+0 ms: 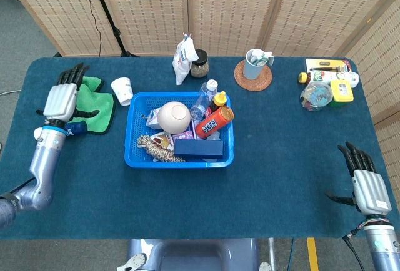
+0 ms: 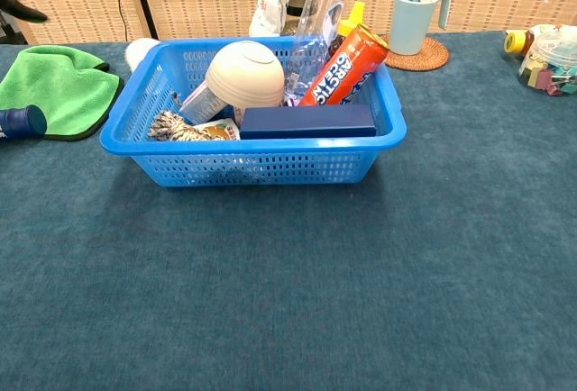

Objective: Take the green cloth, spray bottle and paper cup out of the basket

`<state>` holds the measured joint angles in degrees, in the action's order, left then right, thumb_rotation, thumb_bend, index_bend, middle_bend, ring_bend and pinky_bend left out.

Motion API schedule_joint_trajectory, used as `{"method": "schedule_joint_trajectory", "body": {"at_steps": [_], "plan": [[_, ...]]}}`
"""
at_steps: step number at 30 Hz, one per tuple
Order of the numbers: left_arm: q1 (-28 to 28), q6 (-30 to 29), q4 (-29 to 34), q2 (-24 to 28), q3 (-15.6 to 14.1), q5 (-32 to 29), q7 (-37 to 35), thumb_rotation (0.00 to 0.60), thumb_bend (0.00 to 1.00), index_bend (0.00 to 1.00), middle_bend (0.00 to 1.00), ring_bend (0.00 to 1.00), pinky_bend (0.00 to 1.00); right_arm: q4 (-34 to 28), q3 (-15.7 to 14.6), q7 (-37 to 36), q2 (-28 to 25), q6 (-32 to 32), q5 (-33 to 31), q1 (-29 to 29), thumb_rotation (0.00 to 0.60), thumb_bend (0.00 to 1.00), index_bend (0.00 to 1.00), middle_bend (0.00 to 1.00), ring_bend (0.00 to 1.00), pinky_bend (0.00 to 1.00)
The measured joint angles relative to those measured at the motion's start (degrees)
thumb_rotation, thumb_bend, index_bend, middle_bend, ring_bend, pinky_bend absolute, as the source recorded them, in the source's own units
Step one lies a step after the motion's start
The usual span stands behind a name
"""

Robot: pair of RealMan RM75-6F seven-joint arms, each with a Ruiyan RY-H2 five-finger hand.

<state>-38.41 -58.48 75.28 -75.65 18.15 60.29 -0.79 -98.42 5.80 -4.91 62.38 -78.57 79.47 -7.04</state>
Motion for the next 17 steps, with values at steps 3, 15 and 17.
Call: {"method": "schedule_joint_trajectory", "body": {"at_steps": [3,15,17], "plan": [[4.8,-5.4,5.1,4.0,-1.4,1.9,-0.5,0.6,0.0,0.0,0.0,0.0,0.0,0.4,0.3,0.3,0.0,-0.2,-0.4,0.0,0.6,0.0,0.0,0.0,0.0,0.0],[23.2,-19.1,17.5,13.8,-10.5,5.6,-2.5,0.6,0.0,0.0,0.0,0.0,0.0,0.5,0.9,0.4,-0.8,-2.0,-0.5,0.6,0.6,0.0,0.0,0.0,0.0,0.0],[25.4,-21.5,17.1,13.4,-11.8,6.8,-2.7,0.6,0.0,0.0,0.0,0.0,0.0,0.5,0.8,-0.1,-1.1,-1.9,-0.2,0.7,0.6,0.0,0.0,0.0,0.0,0.0]]}}
